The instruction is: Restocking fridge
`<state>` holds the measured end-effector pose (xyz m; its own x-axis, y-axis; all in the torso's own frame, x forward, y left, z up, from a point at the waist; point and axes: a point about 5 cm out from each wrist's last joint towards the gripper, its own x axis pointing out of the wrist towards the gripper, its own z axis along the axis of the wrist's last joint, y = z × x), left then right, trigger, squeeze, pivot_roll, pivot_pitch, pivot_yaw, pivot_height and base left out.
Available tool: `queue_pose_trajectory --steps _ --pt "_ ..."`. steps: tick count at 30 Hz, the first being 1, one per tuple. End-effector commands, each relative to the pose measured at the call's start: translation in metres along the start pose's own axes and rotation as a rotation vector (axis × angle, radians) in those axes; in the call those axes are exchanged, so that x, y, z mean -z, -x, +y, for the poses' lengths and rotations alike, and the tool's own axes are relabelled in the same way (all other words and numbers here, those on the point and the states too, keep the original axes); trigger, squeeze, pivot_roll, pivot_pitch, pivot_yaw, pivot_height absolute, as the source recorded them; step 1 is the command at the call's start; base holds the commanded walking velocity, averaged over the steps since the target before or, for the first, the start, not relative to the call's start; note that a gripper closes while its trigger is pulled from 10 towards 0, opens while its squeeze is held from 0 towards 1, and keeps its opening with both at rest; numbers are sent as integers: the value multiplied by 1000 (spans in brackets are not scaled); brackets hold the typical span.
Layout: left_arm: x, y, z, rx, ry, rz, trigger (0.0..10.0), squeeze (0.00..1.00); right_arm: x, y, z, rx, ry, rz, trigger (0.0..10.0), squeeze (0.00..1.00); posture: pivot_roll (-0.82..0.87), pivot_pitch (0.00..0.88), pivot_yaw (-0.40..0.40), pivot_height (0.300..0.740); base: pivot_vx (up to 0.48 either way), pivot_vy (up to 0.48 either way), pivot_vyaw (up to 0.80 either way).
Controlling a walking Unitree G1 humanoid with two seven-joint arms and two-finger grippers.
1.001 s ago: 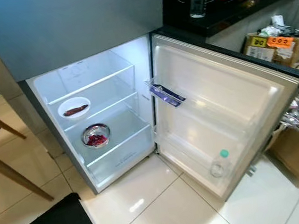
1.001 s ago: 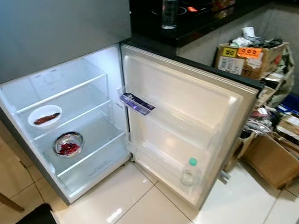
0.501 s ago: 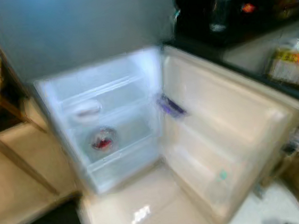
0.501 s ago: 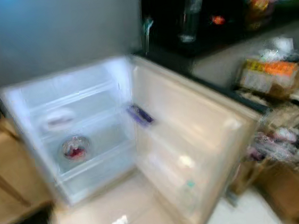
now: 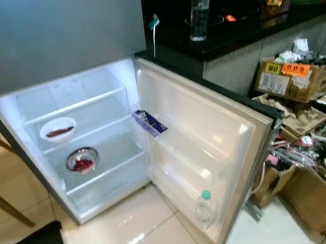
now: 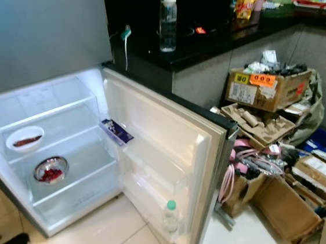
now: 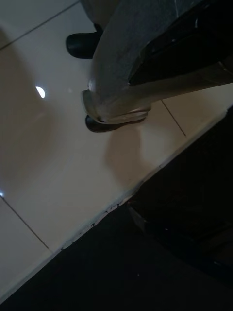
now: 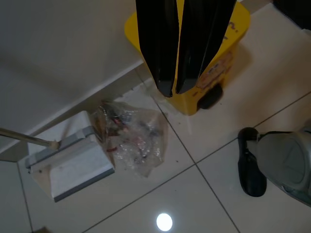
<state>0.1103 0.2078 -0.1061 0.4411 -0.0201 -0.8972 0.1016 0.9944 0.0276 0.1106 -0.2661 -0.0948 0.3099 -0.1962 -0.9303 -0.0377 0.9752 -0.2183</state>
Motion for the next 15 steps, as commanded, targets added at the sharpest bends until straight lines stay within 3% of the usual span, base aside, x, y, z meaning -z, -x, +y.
queue_pose_trajectory --steps 1,4,8,15 --pt "10 1 -5 10 7 41 10000 0 -3 0 -1 5 -17 -21 10000 0 -85 5 -23 740 0 0 0" --pt "12 1 -5 12 6 47 10000 0 -31 2 -17 76 -102 -136 10000 0 -87 8 -21 740 0 0 0" --pt "12 1 -5 14 6 48 10000 0 -42 3 -24 105 -130 -177 10000 0 -87 8 -21 740 0 0 0" --pt "12 1 -7 19 15 43 10000 0 -105 27 -85 317 -340 -425 10000 0 -84 12 -23 740 0 0 0"
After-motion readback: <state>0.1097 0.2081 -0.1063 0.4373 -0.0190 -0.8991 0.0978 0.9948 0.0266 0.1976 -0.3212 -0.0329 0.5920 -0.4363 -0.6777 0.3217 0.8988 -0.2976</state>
